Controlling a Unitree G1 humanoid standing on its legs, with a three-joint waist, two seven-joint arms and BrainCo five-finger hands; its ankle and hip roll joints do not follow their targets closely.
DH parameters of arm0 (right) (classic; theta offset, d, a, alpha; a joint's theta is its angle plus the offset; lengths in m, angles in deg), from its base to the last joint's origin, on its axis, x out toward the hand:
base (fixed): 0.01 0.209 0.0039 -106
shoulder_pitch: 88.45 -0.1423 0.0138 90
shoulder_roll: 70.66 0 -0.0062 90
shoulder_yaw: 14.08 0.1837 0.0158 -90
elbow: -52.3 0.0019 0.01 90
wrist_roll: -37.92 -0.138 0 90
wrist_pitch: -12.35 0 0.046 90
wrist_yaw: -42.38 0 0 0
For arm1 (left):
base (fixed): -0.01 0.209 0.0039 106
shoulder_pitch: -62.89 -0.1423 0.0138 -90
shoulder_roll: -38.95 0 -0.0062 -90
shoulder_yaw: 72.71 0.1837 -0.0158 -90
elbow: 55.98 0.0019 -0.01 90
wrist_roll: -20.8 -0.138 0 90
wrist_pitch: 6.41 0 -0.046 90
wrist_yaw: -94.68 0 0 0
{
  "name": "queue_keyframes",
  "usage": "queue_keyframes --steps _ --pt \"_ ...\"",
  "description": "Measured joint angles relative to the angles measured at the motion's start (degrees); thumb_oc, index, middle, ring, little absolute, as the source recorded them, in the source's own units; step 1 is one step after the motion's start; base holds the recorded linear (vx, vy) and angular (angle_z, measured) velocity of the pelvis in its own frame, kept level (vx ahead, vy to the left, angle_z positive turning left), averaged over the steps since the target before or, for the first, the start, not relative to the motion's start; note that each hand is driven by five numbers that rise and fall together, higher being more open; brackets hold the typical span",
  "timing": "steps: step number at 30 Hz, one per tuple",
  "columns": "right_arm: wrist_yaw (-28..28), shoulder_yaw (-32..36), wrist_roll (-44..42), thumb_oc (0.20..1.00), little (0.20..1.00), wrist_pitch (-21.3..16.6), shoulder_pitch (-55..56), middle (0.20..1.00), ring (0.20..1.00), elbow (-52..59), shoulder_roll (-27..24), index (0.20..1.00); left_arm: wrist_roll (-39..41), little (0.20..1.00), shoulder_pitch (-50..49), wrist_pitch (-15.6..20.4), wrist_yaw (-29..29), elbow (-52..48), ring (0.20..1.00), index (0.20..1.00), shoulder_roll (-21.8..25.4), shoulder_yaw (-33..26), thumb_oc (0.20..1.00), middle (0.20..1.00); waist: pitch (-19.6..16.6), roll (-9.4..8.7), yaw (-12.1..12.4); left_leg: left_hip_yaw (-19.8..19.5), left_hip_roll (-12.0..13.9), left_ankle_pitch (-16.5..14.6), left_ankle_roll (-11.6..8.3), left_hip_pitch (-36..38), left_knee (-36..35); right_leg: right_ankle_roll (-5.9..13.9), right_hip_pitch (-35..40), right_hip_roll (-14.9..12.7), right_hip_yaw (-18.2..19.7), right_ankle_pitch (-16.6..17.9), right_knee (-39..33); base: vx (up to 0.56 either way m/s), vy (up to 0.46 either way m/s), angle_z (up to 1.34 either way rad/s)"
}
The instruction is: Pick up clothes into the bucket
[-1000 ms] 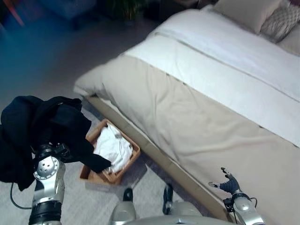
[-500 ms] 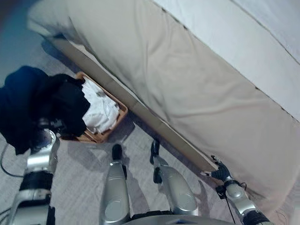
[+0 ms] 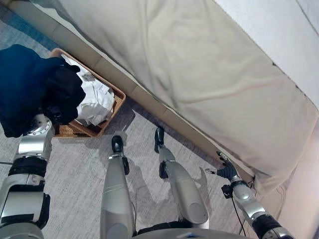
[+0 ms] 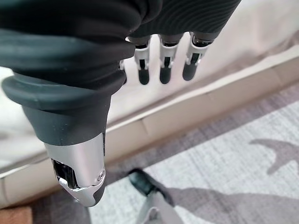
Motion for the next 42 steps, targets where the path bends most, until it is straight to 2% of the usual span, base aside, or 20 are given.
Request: queue_keyframes --steps 3,4,5,16,21,26,32,36,39,42 --pt "-0.3 -0.1 -0.4 1.0 1.0 -0.2 -0.4 1.0 1.0 1.0 0.1 1.0 1.4 0.2 1.2 -0.4 0.2 1.6 0.2 0.2 -0.2 0.7 0.2 0.2 0.0 -0.03 -1.5 -0.2 -0.2 -0.2 0.28 -3.2 2.4 -0.4 -2.4 0.1 0.0 2.8 0.4 0.02 0.025 0.05" --pt "-0.4 -0.2 -0.4 1.0 1.0 -0.3 -0.5 1.0 1.0 1.3 0.1 1.0 1.4 0.724 1.1 -0.7 0.2 2.1 0.724 0.724 -0.2 1.4 0.724 0.724 0.0 -0.03 -1.6 -0.2 -0.2 -0.7 0.61 -3.5 2.8 -0.42 -2.4 0.1 0.1 2.9 0.3 0.03 0.022 -0.09" --pt "-0.7 -0.2 -0.5 1.0 1.0 -0.4 -0.4 1.0 1.0 1.5 0.1 1.0 1.2 1.0 1.4 -0.8 0.4 2.4 1.0 1.0 -0.5 1.7 1.0 1.0 -0.1 -0.1 -2.2 -0.1 -0.2 -1.0 0.56 -3.8 3.2 -0.42 -2.7 0.2 0.3 2.9 0.4 0.03 0.022 -0.08" --pt "-1.5 -2.5 -1.1 1.0 1.0 -1.1 -0.8 1.0 1.0 2.7 0.1 1.0 1.1 1.0 7.2 -2.5 1.5 8.7 1.0 1.0 -1.3 3.3 1.0 1.0 -0.1 -0.19 -2.9 -1.0 0.0 -1.6 0.37 -6.9 4.5 -0.28 -4.9 0.8 -0.1 2.5 0.3 0.01 0.001 0.0" --pt "-1.5 -3.6 -1.4 1.0 1.0 -1.2 -1.0 1.0 1.0 3.2 -0.1 1.0 -8.1 1.0 9.8 -5.6 2.2 12.2 1.0 1.0 -1.0 7.4 1.0 1.0 -0.2 -0.32 -3.1 -1.0 0.3 -1.7 0.44 -6.9 4.5 -0.03 -4.8 0.9 -0.1 2.6 0.4 -0.02 0.0 -0.01" --pt "-1.4 -4.0 -1.4 1.0 1.0 -1.2 -1.3 1.0 1.0 3.0 0.0 1.0 -8.7 1.0 12.0 -7.8 1.5 15.6 1.0 1.0 -0.9 8.7 1.0 1.0 -0.2 -0.32 -3.1 -0.5 0.3 -1.6 0.51 -6.4 4.3 -0.42 -4.7 0.7 0.2 3.0 0.4 0.0 0.0 0.0" --pt "-0.9 -4.7 -1.4 1.0 1.0 -1.1 -1.9 1.0 1.0 2.8 0.3 1.0 -14.1 1.0 9.1 -11.0 -0.6 19.6 1.0 1.0 -1.0 8.6 1.0 1.0 -0.2 -0.33 -2.8 1.1 0.5 -1.5 0.65 -1.0 2.0 -0.71 -1.2 0.4 1.4 3.2 0.3 -0.02 -0.032 -0.06" --pt "-0.2 -4.6 -1.3 1.0 1.0 -0.8 -2.5 1.0 1.0 2.4 0.5 1.0 -17.0 1.0 2.1 -11.0 -0.9 16.9 1.0 1.0 -1.7 4.2 1.0 1.0 -0.3 -0.35 -2.5 1.9 0.3 -1.0 0.66 2.7 -0.7 -0.52 1.0 0.0 1.7 2.1 0.1 0.0 -0.032 -0.02" --pt "-0.1 -4.4 -1.1 1.0 1.0 0.2 -2.5 1.0 1.0 1.2 0.8 1.0 -17.1 1.0 -5.9 -11.3 -0.9 12.4 1.0 1.0 -5.5 -0.2 1.0 1.0 -0.1 -0.08 -1.6 2.4 0.1 -0.2 0.38 6.9 -3.0 -1.17 3.6 -0.2 1.8 1.8 0.4 0.03 -0.057 -0.01" --pt "-0.2 -4.1 -0.3 1.0 1.0 1.2 -2.8 1.0 1.0 -2.5 1.1 1.0 -17.1 1.0 -12.6 -11.0 -1.0 12.7 1.0 1.0 -13.3 -2.1 1.0 1.0 0.7 1.0 0.9 3.2 -0.4 0.4 -0.1 16.0 -7.6 -1.91 10.3 -0.5 1.9 0.3 0.3 0.04 -0.034 0.01"
